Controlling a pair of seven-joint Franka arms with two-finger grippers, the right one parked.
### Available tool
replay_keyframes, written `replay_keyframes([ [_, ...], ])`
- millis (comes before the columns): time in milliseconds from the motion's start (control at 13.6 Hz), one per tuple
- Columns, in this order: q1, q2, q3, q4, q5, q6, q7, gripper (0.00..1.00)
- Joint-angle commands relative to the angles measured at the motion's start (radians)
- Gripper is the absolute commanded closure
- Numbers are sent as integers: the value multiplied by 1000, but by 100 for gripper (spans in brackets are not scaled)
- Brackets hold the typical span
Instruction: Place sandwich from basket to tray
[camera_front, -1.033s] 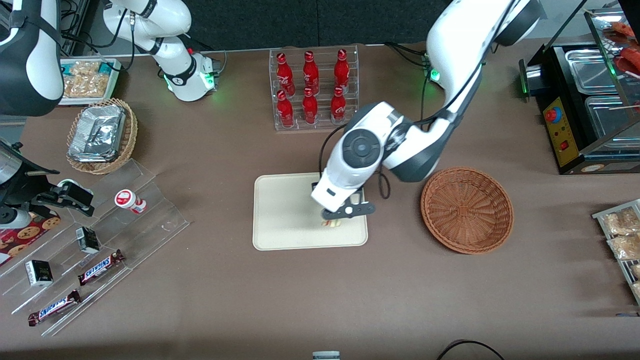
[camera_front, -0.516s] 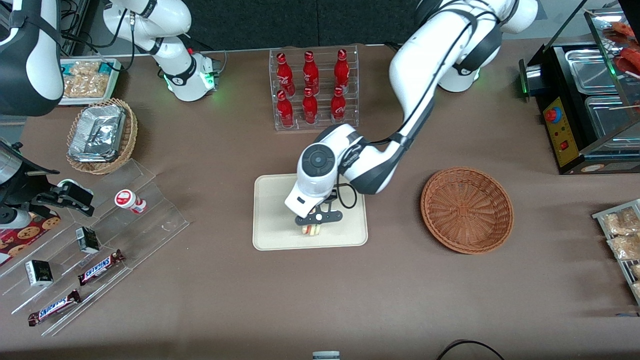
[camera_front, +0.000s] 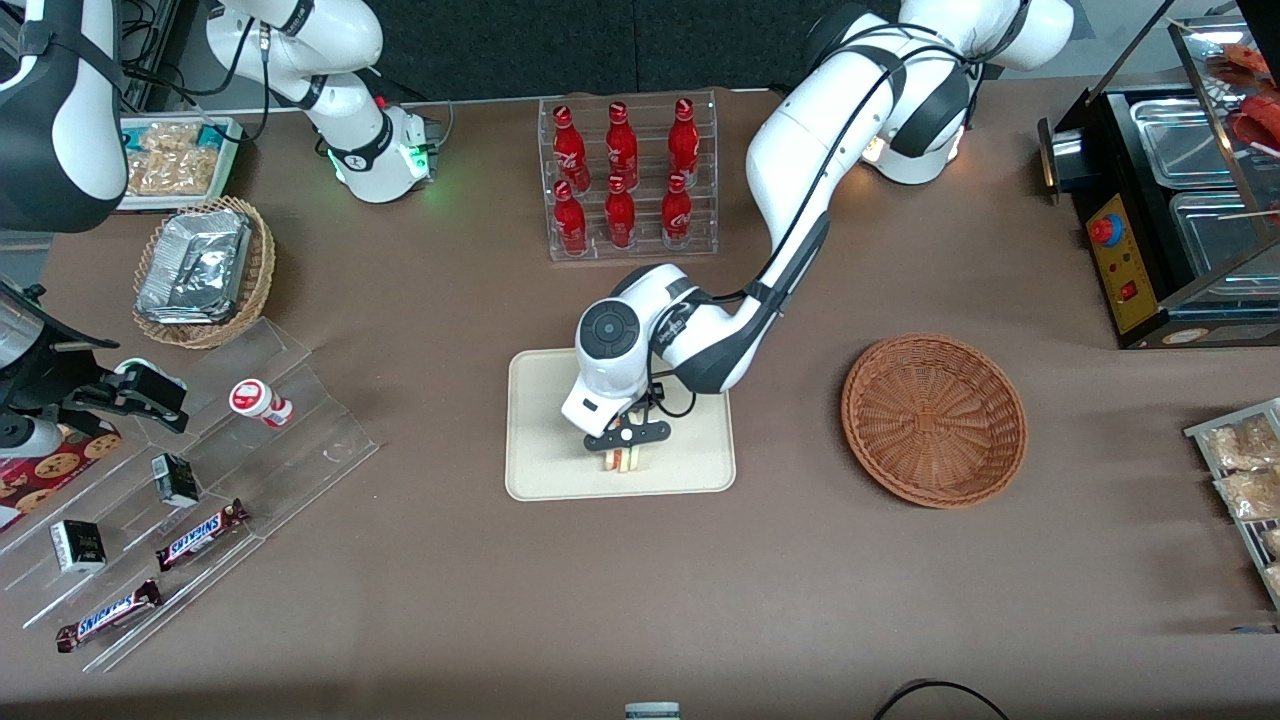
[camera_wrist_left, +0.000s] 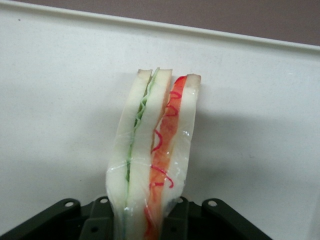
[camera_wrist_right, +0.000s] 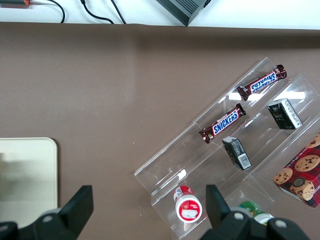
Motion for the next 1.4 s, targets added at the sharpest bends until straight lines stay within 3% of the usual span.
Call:
replay_keyframes([
  [0, -17, 17, 13, 41, 18, -4, -41, 17],
  [74, -17, 12, 13, 43, 18, -7, -43, 0],
  [443, 44, -87, 4, 41, -2, -118, -20, 0],
  [738, 153, -254, 4, -14, -83, -289, 99, 1],
  [885, 225, -386, 4, -177, -125, -288, 173, 1],
  [1180, 374, -705, 4, -643, -129, -125, 371, 1],
  [1328, 443, -842, 4, -791, -133, -116, 495, 1],
])
